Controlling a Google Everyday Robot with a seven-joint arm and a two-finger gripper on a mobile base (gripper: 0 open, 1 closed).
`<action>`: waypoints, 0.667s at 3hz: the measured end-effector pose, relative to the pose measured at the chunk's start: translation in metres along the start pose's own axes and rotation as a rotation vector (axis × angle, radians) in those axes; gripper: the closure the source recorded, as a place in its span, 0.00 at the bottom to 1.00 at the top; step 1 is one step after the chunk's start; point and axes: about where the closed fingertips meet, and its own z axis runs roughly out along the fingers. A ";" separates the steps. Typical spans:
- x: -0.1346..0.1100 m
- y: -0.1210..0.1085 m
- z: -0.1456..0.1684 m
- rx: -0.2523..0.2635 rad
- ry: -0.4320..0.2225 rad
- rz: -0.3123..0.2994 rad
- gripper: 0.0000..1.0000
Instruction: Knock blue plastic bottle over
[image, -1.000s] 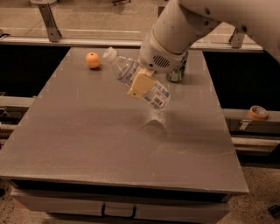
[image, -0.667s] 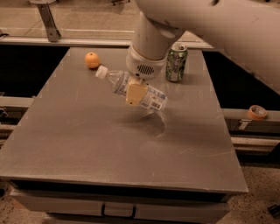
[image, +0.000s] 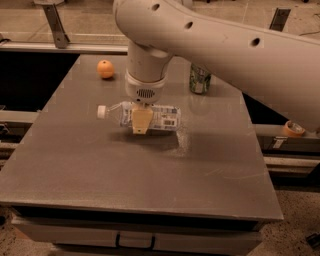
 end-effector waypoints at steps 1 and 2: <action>-0.022 0.007 0.013 -0.035 -0.014 -0.050 0.35; -0.033 0.011 0.018 -0.054 -0.028 -0.073 0.13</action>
Offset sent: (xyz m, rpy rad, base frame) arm -0.0165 0.0480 -0.0188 0.0267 0.0660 0.1173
